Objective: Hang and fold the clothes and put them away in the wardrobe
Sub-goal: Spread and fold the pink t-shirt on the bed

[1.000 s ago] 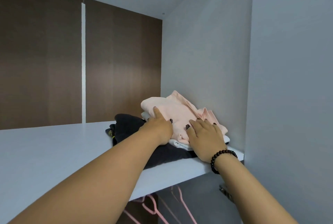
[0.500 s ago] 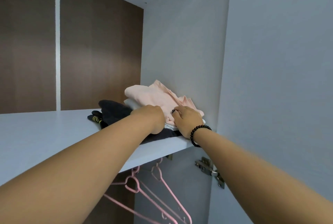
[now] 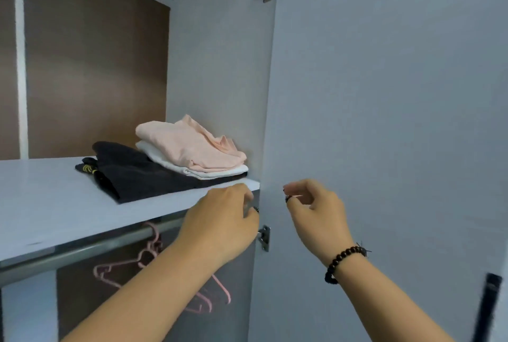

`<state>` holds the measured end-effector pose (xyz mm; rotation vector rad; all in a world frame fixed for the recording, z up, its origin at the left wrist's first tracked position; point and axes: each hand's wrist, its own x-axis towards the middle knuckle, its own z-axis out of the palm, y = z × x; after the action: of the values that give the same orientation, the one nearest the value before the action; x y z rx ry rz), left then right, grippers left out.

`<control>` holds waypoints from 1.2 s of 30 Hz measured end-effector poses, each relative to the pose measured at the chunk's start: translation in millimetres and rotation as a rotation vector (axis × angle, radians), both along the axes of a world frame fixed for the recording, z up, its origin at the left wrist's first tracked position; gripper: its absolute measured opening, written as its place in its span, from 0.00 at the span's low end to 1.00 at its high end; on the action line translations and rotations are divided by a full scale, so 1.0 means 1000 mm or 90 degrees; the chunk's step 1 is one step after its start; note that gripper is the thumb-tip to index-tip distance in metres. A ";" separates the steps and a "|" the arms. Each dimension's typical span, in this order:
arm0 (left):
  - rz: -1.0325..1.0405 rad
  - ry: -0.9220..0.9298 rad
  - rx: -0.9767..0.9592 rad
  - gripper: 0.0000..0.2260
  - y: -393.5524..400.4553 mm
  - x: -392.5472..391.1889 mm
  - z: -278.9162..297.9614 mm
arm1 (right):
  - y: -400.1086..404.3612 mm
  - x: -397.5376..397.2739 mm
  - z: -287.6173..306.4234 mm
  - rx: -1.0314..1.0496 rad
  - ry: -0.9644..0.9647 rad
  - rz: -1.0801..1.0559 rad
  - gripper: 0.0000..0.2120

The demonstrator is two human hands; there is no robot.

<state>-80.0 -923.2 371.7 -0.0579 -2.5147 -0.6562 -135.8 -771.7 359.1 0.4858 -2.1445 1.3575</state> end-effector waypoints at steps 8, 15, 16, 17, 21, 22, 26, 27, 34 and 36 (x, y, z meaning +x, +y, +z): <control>-0.194 -0.082 0.061 0.11 0.159 0.043 -0.054 | 0.179 0.110 -0.054 0.064 -0.022 -0.149 0.10; -0.350 -0.163 0.073 0.10 0.324 0.099 -0.095 | 0.335 0.208 -0.090 0.079 -0.116 -0.273 0.10; -0.370 -0.175 0.071 0.10 0.346 0.107 -0.102 | 0.356 0.223 -0.093 0.076 -0.133 -0.289 0.10; -0.389 -0.189 0.066 0.10 0.367 0.115 -0.110 | 0.376 0.237 -0.097 0.070 -0.150 -0.305 0.10; -0.459 -0.272 0.037 0.09 0.443 0.138 -0.145 | 0.455 0.287 -0.120 0.050 -0.211 -0.372 0.11; -0.472 -0.289 0.036 0.09 0.460 0.142 -0.154 | 0.473 0.297 -0.127 0.048 -0.228 -0.388 0.10; -0.525 -0.352 0.041 0.09 0.522 0.155 -0.189 | 0.539 0.331 -0.154 0.026 -0.309 -0.434 0.10; -0.538 -0.372 0.039 0.09 0.536 0.157 -0.198 | 0.553 0.338 -0.161 0.026 -0.328 -0.442 0.11; -0.574 -0.490 0.041 0.10 0.628 0.146 -0.267 | 0.640 0.345 -0.216 0.053 -0.435 -0.502 0.09; -0.577 -0.525 0.047 0.10 0.652 0.136 -0.292 | 0.666 0.334 -0.234 0.053 -0.471 -0.500 0.08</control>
<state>56.3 -271.0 80.1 -1.1643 -3.1798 -1.3233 198.6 -106.0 125.3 -0.8971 -2.5139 1.0482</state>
